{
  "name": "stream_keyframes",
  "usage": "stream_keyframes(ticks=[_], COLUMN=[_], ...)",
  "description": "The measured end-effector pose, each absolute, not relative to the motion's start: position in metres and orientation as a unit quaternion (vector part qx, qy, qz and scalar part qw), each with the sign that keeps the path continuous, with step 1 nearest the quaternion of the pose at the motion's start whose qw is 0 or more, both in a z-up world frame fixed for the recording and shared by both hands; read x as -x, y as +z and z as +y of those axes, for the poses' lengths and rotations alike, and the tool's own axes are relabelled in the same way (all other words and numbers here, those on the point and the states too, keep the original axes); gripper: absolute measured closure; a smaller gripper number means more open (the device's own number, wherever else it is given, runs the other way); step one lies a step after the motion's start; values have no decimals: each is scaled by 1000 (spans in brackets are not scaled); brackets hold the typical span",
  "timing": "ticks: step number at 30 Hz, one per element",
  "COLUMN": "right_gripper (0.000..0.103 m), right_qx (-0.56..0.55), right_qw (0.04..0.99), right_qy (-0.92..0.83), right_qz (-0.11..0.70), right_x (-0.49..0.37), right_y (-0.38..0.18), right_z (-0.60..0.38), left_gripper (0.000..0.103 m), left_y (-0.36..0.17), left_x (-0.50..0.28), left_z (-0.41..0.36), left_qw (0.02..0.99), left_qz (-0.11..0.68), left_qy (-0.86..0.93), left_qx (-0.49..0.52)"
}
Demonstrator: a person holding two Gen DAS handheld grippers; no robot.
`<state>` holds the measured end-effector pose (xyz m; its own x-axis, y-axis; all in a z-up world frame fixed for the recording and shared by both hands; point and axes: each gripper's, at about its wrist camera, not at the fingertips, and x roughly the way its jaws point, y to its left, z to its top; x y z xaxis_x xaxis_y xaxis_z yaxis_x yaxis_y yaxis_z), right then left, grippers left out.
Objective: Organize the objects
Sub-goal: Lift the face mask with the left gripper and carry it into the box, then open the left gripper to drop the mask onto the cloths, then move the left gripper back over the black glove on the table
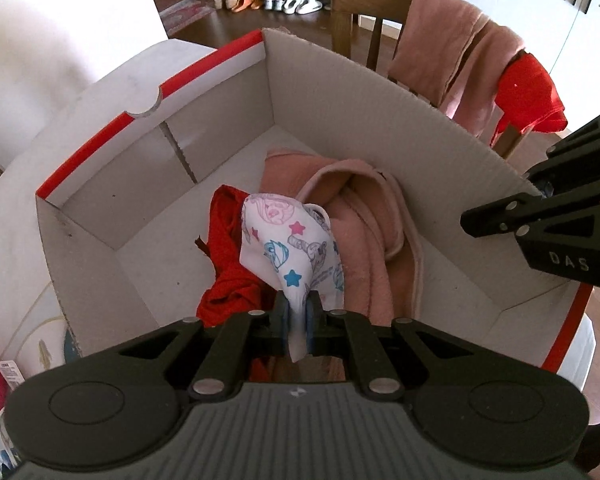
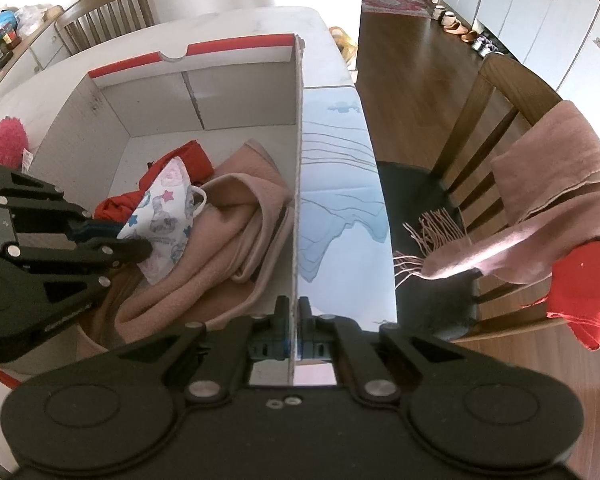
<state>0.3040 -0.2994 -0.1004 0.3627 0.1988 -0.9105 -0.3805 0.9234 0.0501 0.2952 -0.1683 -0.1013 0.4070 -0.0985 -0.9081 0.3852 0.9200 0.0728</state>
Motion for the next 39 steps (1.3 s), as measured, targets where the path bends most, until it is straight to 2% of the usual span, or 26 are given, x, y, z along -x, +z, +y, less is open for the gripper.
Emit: stream_keyframes(ticks=[2,5,7,8,33,39], right_gripper=[101,101,101,101,101,101], right_qx=[85,84,85,85,97,96], right_qw=[821,821,821,821,817,816], right_qy=[176,175,174,174,163,161], right_qz=[536,537,537,537,544,547], right_x=[-304,-304,-304,-304,-307,-307], right_y=[-101,-101,-101,-101,-104,-104], right_z=[-300,-300,-300,-299,-294,-294], left_gripper=[89,72,46,42,41,30], left_y=[-101,-100,-98,-96,-29,-19], left_x=[-294,-292,-291,-289,-233,-210], left_z=[-168,-166,-164,-163,-102,-67], left_qw=[828,832,836,839,884,895], left_qz=[524,519,515,510,452,438], left_qy=[-149,-147,-148,-149,-118,-84], left_qx=[-133,-127,-121,-118,-27,-4])
